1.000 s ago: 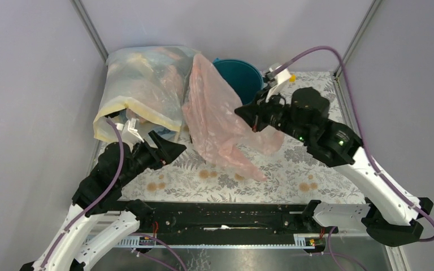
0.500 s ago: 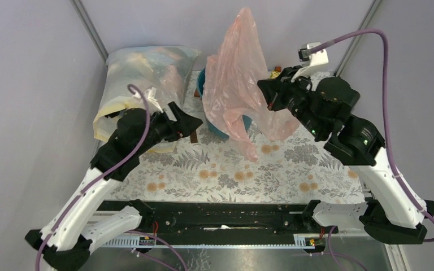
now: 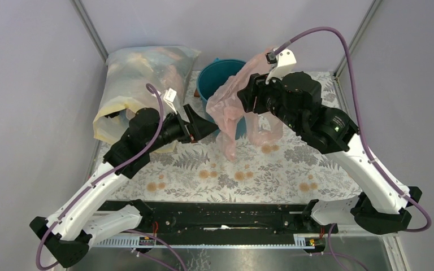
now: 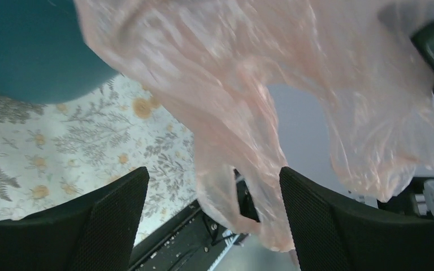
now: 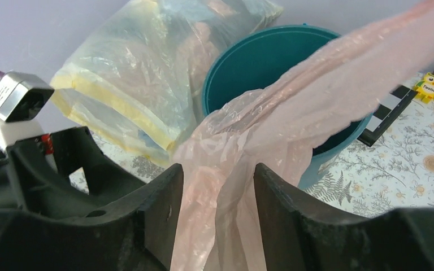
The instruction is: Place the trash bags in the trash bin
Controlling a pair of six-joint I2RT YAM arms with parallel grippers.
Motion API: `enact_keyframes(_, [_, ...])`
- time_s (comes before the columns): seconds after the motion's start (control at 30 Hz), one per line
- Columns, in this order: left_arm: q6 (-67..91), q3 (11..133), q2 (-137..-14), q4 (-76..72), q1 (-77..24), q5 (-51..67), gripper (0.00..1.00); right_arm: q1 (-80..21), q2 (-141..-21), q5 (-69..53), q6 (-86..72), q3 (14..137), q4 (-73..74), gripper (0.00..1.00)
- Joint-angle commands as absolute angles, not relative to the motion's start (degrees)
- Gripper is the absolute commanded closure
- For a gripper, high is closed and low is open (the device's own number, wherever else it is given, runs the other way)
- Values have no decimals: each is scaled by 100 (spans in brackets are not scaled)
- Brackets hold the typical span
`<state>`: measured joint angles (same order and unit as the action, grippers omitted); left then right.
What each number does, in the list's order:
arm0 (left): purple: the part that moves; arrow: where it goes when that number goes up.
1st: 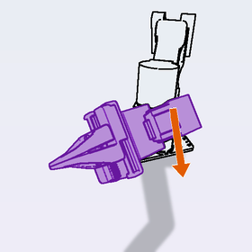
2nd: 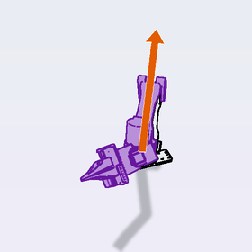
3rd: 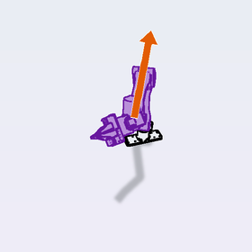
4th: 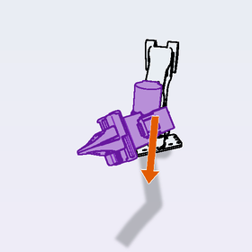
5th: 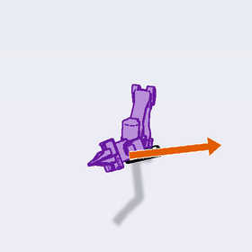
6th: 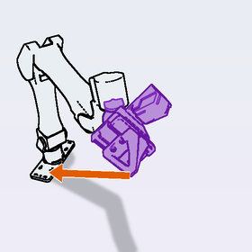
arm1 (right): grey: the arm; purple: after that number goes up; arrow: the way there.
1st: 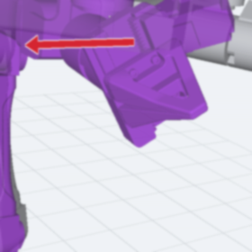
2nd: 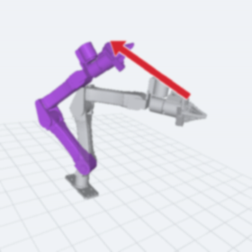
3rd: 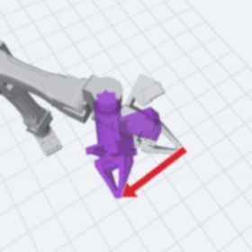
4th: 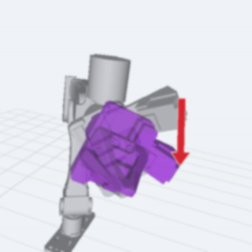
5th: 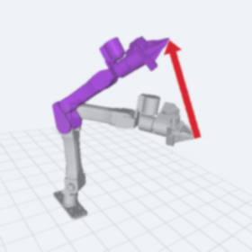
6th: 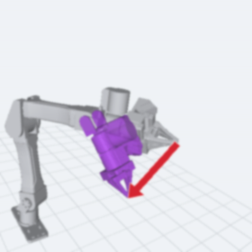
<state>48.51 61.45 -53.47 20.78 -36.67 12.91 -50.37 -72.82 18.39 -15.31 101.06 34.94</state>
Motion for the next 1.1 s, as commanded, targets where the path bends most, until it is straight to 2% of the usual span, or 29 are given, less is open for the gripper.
enact_keyframes(0.0, [4973,5980,-5241,1523,-4101,1269,12,-5071,-7425,2074,-1613,10291,3590,45])
enact_keyframes(0.03, [4968,5981,-5303,1507,-4177,1263,12,-5071,-7430,2136,-1643,10254,3602,47])
enact_keyframes(0.13, [4945,6041,-5498,1436,-4405,1253,12,-5071,-7442,2129,-1704,10121,3595,64])
enact_keyframes(0.17, [4934,6054,-5523,1411,-4505,1187,12,-5071,-7453,2105,-1720,10090,3599,66])
enact_keyframes(0.27, [4593,6231,-5479,1408,-4912,804,12,-5070,-7487,2067,-1754,10029,3595,67])
enact_keyframes(0.47, [3965,6775,-5301,2430,-5397,-943,12,-5071,-7538,2006,-1786,9978,3558,69])
enact_keyframes(0.63, [3644,6925,-5548,2751,-5752,-1302,23,-5069,-7565,2012,-1840,9874,3399,70])
enact_keyframes(0.77, [3401,7188,-5687,3207,-6444,-2700,23,-5070,-7654,1979,-1882,9829,3274,70])
enact_keyframes(0.93, [3013,7608,-5788,3765,-6951,-3982,19,-5071,-7823,1960,-1892,9870,3270,71])
enact_keyframes(1.07, [2583,7861,-5796,3812,-7011,-4012,5,-5071,-7874,1960,-1908,9830,3231,71])
